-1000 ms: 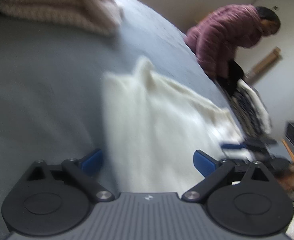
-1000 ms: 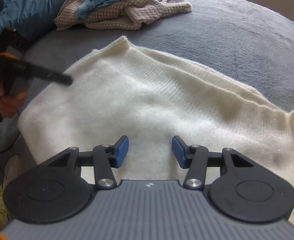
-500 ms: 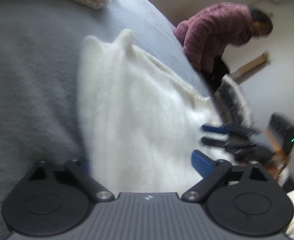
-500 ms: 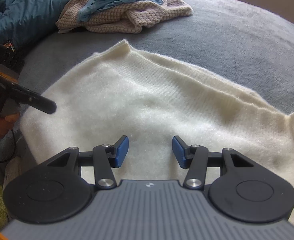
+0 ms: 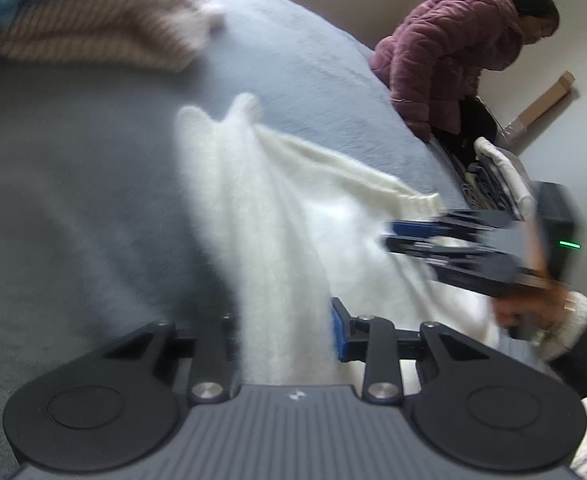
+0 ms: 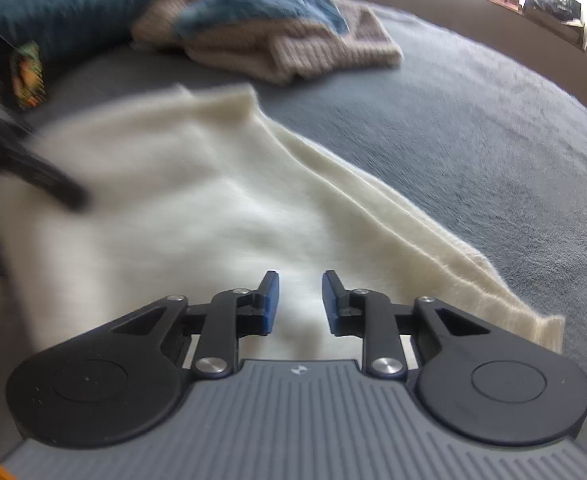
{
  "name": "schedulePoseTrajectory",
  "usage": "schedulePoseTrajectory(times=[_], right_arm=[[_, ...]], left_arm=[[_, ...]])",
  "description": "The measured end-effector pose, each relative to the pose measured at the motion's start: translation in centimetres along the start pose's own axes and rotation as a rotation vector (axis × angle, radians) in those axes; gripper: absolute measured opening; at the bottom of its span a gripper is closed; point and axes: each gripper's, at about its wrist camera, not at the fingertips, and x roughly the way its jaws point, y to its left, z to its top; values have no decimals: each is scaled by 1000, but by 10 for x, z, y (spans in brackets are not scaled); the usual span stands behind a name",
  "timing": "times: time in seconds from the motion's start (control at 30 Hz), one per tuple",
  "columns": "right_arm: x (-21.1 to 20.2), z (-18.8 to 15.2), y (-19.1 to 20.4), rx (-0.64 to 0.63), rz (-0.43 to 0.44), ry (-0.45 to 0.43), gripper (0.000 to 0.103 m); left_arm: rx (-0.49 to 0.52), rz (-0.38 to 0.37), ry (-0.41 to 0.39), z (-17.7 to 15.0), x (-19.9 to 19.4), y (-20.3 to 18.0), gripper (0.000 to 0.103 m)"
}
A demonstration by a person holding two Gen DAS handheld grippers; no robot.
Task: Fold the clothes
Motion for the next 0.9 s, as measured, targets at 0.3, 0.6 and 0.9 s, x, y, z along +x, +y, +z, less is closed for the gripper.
schedulePoseTrajectory(times=[0.3, 0.6, 0.9], right_arm=[[-37, -14, -27, 106, 93, -124, 20], [-37, -84, 47, -228, 117, -93, 22], [-96, -129, -56, 568, 175, -261, 22]], left_arm=[[56, 34, 64, 32, 1, -66, 32], [189, 11, 108, 51, 17, -131, 31], [421, -89, 223, 40, 81, -216, 37]])
